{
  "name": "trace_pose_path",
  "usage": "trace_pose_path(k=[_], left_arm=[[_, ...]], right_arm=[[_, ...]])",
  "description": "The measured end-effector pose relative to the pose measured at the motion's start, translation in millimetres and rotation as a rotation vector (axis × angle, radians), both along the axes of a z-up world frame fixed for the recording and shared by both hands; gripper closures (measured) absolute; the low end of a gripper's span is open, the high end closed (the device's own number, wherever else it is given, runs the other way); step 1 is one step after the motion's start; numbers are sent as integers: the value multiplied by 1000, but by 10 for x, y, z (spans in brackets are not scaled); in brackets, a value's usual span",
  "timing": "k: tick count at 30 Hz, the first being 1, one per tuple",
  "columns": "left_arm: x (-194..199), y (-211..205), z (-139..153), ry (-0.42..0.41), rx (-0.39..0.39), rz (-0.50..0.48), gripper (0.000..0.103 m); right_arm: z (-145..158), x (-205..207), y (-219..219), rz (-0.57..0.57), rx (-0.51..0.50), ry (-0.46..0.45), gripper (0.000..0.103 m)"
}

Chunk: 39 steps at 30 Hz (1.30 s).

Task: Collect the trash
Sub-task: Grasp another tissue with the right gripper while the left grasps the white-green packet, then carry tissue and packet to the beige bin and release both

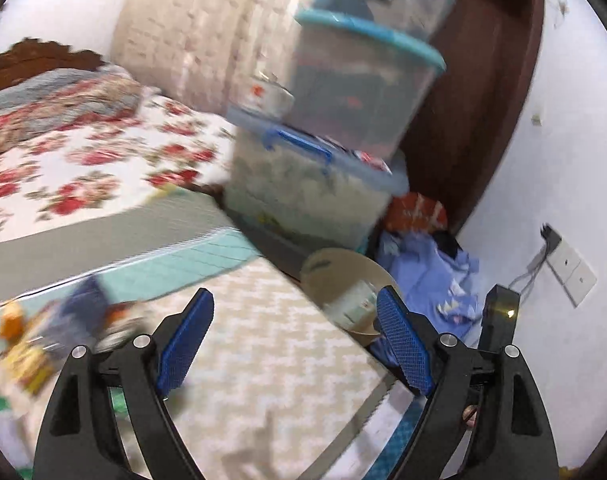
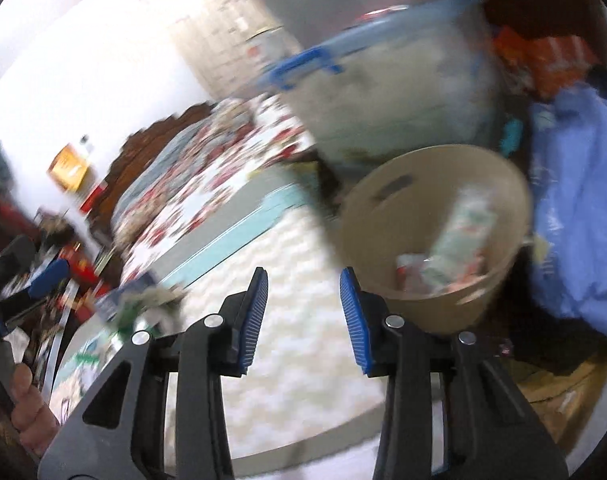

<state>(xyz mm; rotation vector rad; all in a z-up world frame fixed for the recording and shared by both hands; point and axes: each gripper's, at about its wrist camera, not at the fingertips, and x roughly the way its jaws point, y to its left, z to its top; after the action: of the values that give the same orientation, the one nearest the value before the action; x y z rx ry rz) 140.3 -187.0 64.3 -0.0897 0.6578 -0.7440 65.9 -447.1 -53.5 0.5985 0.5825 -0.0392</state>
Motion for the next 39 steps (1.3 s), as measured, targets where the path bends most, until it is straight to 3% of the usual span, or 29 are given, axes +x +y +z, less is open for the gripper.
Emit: trace_pose_path(k=[4,10,13,15,17,21,24,31,32,33,35,39], left_arm=[[-96,939,76,6,-42,153,26],[-303,2342,-25,22,-13,461,26],[-353,2813,-208,75,-13,563,26],[-388,2986,-349,114,-7,585,31],[-408,3039,-466,132,13,585,33],[-373,2928,-645,144,51,540,36],[-286,2834,-824,169,105,523,37],[-205,2714,-1183,264,105,478,39],[-205,2687,-1206,273,103,469,54],[-192,2647,-1240,294,99,451,81],[-189,2598,-1305,326,93,426,86],[-337,2549,-1211,287,68,388,86]], right_arm=[[69,105,544,127,-1,3,63],[22,277,1410,332,-9,53,61],[-63,356,1842,426,-9,95,60],[-122,403,2150,481,-31,122,52],[-168,439,2367,509,-54,139,44],[-217,515,2723,549,-103,167,38],[-237,586,2843,549,-123,188,37],[-282,751,2983,551,-159,206,33],[-284,758,2990,552,-158,205,33],[-292,760,3010,560,-158,204,35],[-265,765,3086,605,-152,190,56],[-141,586,3232,650,-242,126,63]])
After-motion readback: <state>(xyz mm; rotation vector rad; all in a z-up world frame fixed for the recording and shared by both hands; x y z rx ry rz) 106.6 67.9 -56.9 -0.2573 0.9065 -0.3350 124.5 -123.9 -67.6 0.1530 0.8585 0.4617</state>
